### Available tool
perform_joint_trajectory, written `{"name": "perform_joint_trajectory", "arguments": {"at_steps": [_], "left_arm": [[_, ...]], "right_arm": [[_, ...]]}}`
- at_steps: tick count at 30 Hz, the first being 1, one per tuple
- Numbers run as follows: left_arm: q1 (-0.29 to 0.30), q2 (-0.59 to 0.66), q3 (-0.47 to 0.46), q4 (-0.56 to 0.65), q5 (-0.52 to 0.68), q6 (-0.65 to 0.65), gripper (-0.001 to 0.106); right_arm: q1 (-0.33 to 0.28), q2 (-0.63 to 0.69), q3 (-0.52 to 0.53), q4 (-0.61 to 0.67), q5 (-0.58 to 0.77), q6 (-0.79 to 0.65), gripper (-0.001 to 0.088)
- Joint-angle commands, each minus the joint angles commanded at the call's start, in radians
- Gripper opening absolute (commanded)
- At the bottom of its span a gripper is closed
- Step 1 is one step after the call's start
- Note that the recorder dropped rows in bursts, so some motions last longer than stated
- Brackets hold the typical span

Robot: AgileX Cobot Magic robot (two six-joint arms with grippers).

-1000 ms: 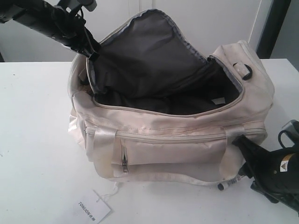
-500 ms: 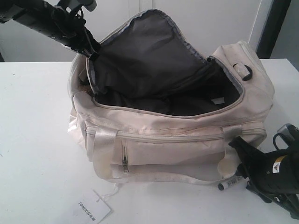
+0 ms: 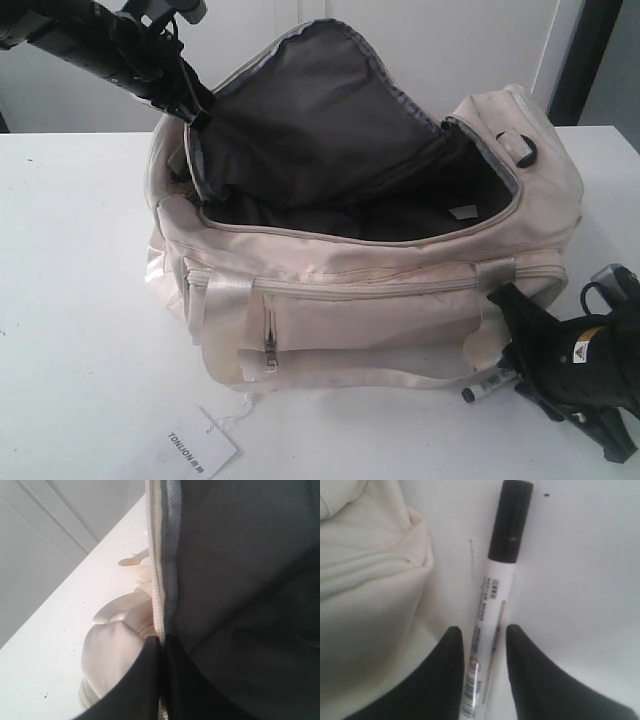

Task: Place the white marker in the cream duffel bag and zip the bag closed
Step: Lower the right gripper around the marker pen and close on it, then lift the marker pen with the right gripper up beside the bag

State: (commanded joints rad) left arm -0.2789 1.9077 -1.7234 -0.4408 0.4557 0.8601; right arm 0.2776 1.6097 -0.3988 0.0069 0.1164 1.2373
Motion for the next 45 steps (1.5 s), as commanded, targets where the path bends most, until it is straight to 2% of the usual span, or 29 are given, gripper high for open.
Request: {"name": "perform_joint_trajectory", "arguments": {"at_steps": [4,5,13,21,33,45], "left_arm": [[0.000,0.000,0.000,0.000,0.000,0.000,0.000],[0.000,0.000,0.000,0.000,0.000,0.000,0.000],[0.000,0.000,0.000,0.000,0.000,0.000,0.000],[0.000,0.000,0.000,0.000,0.000,0.000,0.000],[0.000,0.000,0.000,0.000,0.000,0.000,0.000],[0.000,0.000,0.000,0.000,0.000,0.000,0.000]], "right_arm": [[0.000,0.000,0.000,0.000,0.071,0.000,0.0006],[0.000,0.000,0.000,0.000,0.090,0.000,0.0000],[0.000,-0.022,0.002,0.000,0.198,0.031,0.0000],[0.000,-0.126,0.002,0.000,0.262,0.058,0.0000],[0.000,-0.346,0.002,0.000,0.234,0.060,0.0000],[0.000,-0.440,0.002,-0.007,0.198,0.014,0.0000]]}}
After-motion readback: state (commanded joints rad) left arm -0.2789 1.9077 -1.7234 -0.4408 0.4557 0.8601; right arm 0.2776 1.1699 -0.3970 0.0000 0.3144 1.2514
